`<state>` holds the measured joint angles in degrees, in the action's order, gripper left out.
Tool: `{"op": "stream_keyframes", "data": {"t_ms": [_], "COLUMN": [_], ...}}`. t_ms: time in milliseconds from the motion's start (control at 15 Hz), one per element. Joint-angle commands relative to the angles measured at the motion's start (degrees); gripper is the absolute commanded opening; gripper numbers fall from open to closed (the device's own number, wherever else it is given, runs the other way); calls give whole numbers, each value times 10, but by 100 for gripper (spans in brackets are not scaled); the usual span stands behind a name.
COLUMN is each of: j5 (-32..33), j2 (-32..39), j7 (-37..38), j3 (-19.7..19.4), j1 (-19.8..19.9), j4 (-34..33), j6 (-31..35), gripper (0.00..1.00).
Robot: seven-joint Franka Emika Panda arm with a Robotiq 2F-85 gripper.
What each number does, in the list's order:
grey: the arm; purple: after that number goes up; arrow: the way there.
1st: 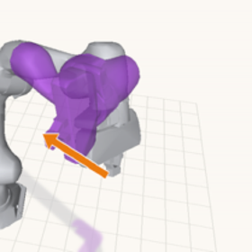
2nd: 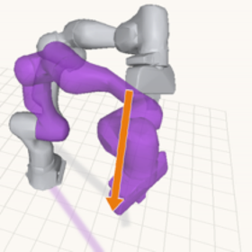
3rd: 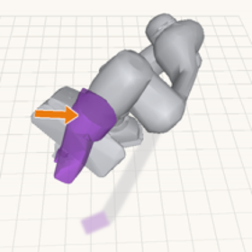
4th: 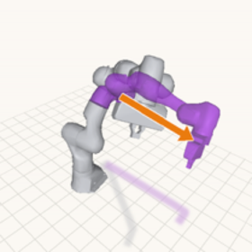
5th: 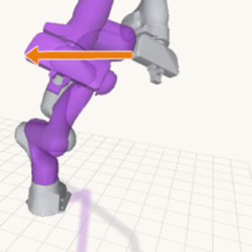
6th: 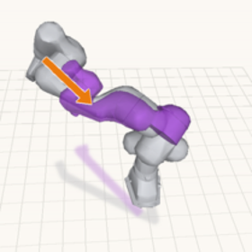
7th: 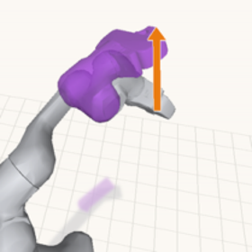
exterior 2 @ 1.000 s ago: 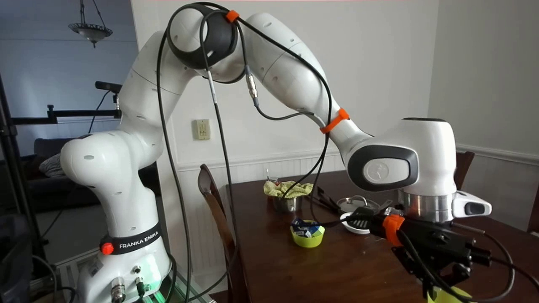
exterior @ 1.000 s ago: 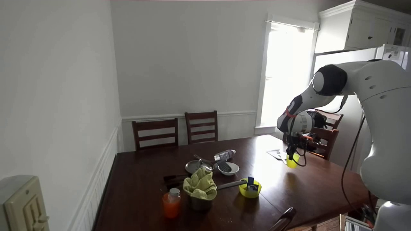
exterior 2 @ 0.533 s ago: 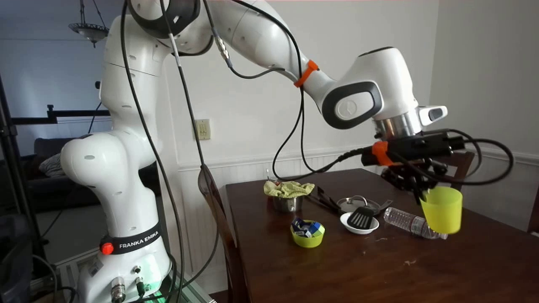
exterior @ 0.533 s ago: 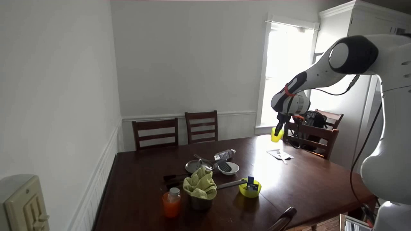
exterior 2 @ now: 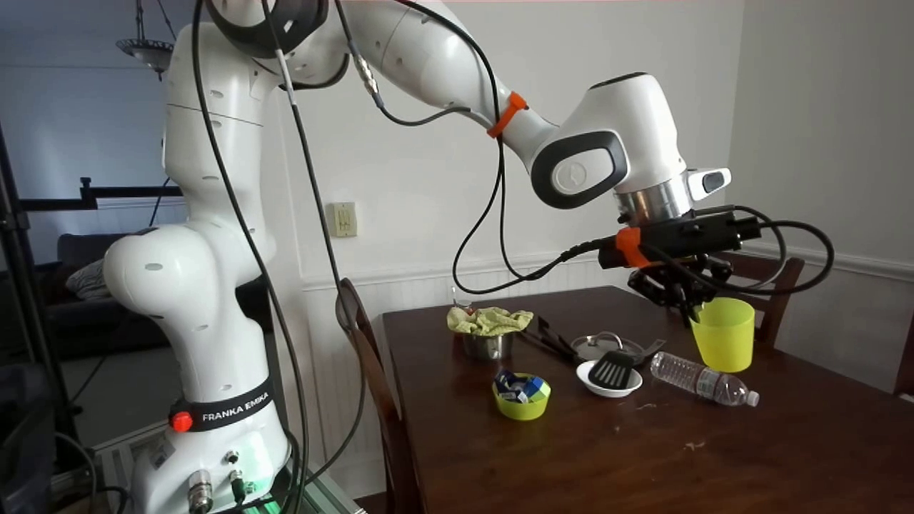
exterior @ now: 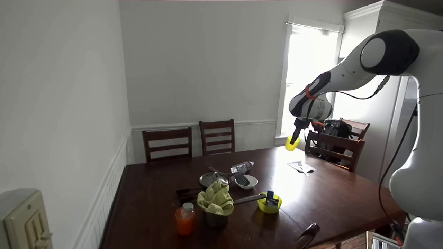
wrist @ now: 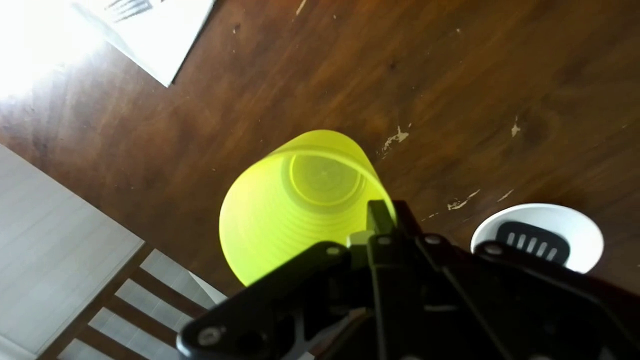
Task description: Move the yellow cup to the left
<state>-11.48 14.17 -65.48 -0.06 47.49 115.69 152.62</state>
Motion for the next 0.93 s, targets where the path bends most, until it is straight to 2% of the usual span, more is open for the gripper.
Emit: {"op": "stream_keyframes", "data": {"t_ms": [0,200,400,600,667,733,867], "j5": [-72,-131,-190,-198,-203,-191,-191], "j2": [-11,-26,-35,-44,-45,-25,-29], "j7": [-90,-138,-205,-252,-261,-224,-237], "j3": [25,51,62,33,21,11,1], "j1": [-42,-95,-148,-201,-208,-230,-238], "j4": [10,21,22,23,18,6,7], "j6": [-3,-17,-54,-111,-115,-97,-103], "gripper": [1,1,1,1,1,4,4]}}
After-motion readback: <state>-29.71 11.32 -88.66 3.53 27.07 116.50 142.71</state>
